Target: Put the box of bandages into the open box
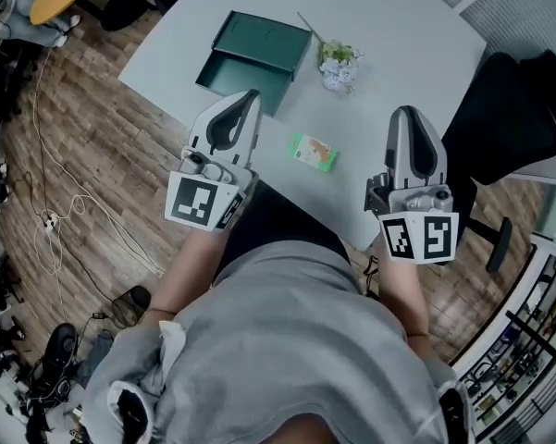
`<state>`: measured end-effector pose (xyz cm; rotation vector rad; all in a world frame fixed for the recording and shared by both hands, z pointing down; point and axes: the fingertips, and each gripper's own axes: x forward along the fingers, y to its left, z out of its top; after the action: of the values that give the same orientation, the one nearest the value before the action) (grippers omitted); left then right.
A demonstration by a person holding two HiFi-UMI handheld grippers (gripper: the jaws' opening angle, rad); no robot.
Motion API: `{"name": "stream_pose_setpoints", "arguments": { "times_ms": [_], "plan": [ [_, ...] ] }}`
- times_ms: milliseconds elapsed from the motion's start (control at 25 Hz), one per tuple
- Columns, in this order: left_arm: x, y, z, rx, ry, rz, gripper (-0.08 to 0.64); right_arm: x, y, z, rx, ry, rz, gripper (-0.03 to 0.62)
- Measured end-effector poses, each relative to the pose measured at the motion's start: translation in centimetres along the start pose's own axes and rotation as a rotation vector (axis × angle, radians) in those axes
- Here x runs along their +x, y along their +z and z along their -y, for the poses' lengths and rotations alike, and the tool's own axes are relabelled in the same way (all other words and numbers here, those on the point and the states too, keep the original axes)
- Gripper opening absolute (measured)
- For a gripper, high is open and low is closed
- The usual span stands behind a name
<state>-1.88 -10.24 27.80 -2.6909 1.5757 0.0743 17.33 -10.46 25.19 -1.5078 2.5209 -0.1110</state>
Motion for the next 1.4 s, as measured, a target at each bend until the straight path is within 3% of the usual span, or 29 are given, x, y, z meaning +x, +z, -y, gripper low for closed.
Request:
{"name": "stream_pose_setpoints", "arguments": {
  "times_ms": [360, 640, 840, 1120, 1400],
  "plan": [
    [2.6, -0.6, -1.1, -0.021, -0.081, -0.006, 0.02, 2.3, -1.3, 0.3, -0.018, -0.03, -0.044, 0.057],
    [4.2, -2.7, -2.3, -0.05, -0.121, -0.012, 0.02, 3.3, -5.0, 0.2, -0.016, -0.029, -0.128, 0.057],
    [4.9, -6.6, -2.2, -0.072, -0.174, -0.095, 0.02, 4.2, -11.1, 0.6, 0.089, 0.015, -0.283, 0.057],
    [4.6, -12.6, -1.9, -0.091, -0.239, -0.21, 0.021, 2.5, -20.5, 1.0, 0.07, -0.01, -0.509, 0.057],
    [3.8, -20.1, 0.4, -0.137, -0.339, -0.378, 0.025, -0.8, -29.1, 1.9, 0.158, -0.057, -0.707, 0.058]
  ]
}}
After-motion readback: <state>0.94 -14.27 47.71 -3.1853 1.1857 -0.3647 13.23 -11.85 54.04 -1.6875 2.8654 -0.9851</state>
